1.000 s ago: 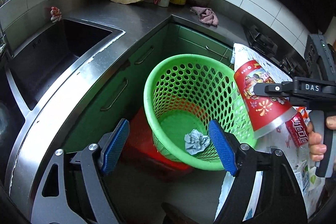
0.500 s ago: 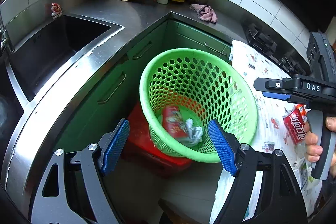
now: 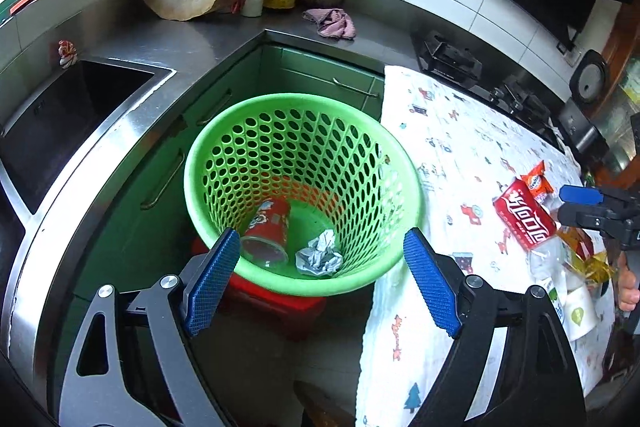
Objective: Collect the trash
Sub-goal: 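Move both tools back over the table toward the remaining trash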
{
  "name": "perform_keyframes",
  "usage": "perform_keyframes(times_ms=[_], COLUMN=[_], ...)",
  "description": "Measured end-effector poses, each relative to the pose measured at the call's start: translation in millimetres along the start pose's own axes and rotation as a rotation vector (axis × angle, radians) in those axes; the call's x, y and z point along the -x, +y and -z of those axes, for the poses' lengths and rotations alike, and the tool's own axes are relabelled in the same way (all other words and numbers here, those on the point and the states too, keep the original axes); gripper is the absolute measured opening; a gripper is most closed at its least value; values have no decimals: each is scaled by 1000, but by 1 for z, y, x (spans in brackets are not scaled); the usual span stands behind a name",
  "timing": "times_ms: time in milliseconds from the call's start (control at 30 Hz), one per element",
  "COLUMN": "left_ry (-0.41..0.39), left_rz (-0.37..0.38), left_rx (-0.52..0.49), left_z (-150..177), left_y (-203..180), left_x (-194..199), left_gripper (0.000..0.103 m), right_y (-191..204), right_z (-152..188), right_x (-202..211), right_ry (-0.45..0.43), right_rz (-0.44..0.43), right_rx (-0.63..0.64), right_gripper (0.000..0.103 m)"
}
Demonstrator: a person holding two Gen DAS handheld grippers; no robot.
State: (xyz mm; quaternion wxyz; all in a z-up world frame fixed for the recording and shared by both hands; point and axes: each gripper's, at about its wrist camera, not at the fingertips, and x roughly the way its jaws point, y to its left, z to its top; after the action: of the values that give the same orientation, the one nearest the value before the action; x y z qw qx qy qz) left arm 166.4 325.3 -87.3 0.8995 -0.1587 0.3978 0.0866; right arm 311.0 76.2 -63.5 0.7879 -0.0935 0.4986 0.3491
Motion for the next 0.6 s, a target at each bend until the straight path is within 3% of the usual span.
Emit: perform_keyframes(times_ms=[367,600], left_ry=[17,42], left_rz=[44,67], left_rx=[-62,-74], left_z=[27,49], left_y=[-56,-85], left_x=[11,15], left_gripper=[85,85], right_y=[-64,-95], right_z=[73,96], right_x=[43,58], right_ry=[51,82], right_rz=[104,143], right_rx=[-17,-20], right_gripper=[84,84])
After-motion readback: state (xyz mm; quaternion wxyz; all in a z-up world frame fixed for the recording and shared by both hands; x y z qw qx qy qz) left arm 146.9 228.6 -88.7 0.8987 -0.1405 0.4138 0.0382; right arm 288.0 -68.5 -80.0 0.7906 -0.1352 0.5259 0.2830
